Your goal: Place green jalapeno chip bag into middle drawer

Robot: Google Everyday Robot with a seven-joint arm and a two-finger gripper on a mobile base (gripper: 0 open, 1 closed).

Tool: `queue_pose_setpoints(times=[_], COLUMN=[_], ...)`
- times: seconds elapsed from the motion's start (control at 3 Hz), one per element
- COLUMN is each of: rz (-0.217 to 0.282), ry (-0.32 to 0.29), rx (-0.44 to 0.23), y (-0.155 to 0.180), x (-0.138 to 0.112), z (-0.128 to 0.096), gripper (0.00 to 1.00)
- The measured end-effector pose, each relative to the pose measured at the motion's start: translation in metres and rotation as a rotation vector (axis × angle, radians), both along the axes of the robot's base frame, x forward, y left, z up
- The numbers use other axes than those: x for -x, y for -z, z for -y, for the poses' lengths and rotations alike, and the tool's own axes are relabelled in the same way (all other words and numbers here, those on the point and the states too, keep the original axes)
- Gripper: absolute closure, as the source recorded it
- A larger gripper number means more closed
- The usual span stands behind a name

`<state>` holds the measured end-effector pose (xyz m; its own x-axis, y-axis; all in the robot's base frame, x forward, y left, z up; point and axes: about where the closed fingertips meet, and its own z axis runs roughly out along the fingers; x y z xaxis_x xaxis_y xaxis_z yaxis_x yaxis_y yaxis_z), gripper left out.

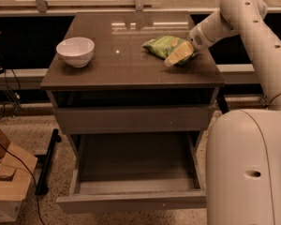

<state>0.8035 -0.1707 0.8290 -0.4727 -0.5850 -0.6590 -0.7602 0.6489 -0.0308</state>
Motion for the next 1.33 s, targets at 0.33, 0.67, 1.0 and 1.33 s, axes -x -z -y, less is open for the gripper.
queue_pose_setpoints(times=[0.33, 0.67, 1.0, 1.33], rz=[-0.016, -0.005, -0.006, 0.021], ry=[0.033, 0.013, -0.010, -0.054], rx=[0.012, 0.051, 0.068, 0.066], y=[0.005, -0.001, -0.002, -0.018], x=[-0.001, 0.002, 0.006, 0.012], z=[0.015, 0.017, 0.015, 0.006], gripper=[0.19, 0.42, 0.66, 0.89])
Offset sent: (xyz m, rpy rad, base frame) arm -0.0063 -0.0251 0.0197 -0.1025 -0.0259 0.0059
